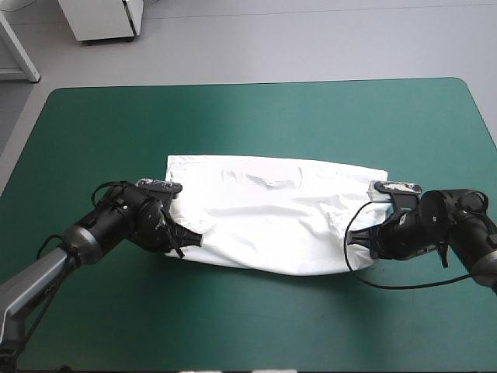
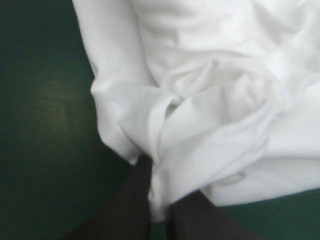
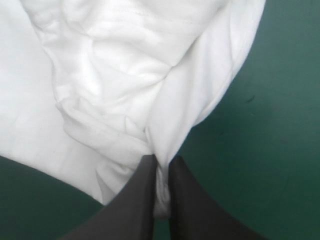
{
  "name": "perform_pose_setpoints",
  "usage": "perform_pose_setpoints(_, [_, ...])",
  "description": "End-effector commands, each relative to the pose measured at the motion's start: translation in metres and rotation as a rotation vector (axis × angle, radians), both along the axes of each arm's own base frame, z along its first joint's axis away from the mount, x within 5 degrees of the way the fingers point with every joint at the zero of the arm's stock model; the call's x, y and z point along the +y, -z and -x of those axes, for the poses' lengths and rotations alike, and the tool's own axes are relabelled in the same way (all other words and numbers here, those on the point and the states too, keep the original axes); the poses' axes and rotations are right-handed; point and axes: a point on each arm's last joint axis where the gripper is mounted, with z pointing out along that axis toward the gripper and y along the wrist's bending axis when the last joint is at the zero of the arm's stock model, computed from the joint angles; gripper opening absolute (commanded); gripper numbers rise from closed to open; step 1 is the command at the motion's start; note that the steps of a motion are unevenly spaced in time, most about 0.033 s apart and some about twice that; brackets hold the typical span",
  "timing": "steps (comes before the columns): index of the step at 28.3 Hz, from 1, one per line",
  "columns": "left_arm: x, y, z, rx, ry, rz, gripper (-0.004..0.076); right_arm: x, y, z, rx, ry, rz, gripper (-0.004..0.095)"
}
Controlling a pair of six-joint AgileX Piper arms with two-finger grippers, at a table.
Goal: Fold the cloth
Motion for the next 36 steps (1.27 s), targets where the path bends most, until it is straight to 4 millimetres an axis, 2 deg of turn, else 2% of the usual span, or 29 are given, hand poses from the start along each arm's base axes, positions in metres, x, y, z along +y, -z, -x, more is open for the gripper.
perform_pose_setpoints(1, [-0.001, -0.043, -0.01, -0.157, 0.025, 0.026, -0.0022, 0.0, -0.037, -0.006, -0.138, -0.011, -0.012, -0.0012])
perform_pose_setpoints(7, [-0.003, -0.08, -0.029, -0.362, 0.057, 0.01, -0.0022, -0.002, -0.073, -0.022, -0.313, 0.002, 0.01, -0.0012])
perform_pose_setpoints(11, [-0.003, -0.084, -0.043, -0.408, 0.074, -0.072, -0.0022, -0.004, -0.088, -0.04, -0.402, 0.015, 0.062, -0.0013])
perform_pose_setpoints(14, [-0.006, -0.081, -0.058, -0.425, 0.089, -0.133, -0.0022, -0.004, -0.091, -0.056, -0.426, 0.027, 0.099, -0.0013])
perform_pose_setpoints(20, [-0.011, -0.083, -0.101, -0.478, 0.062, -0.178, -0.0022, 0.002, -0.089, -0.095, -0.457, 0.025, 0.118, -0.0013])
perform_pose_setpoints(24, [0.001, -0.087, -0.135, -0.473, -0.02, -0.116, -0.0022, 0.007, -0.084, -0.118, -0.453, 0.024, 0.121, -0.0013])
perform_pose_setpoints(28, [0.012, -0.09, -0.162, -0.459, -0.027, -0.037, -0.0022, 0.009, -0.076, -0.14, -0.45, 0.016, 0.151, -0.0013])
perform_pose_setpoints(33, [0.015, -0.074, -0.183, -0.39, -0.014, -0.047, -0.0022, 0.011, -0.066, -0.161, -0.439, 0.013, 0.184, -0.0013])
perform_pose_setpoints(36, [0.008, -0.045, -0.197, -0.303, 0.006, -0.041, -0.0022, 0.006, -0.045, -0.179, -0.387, 0.04, 0.191, -0.0013])
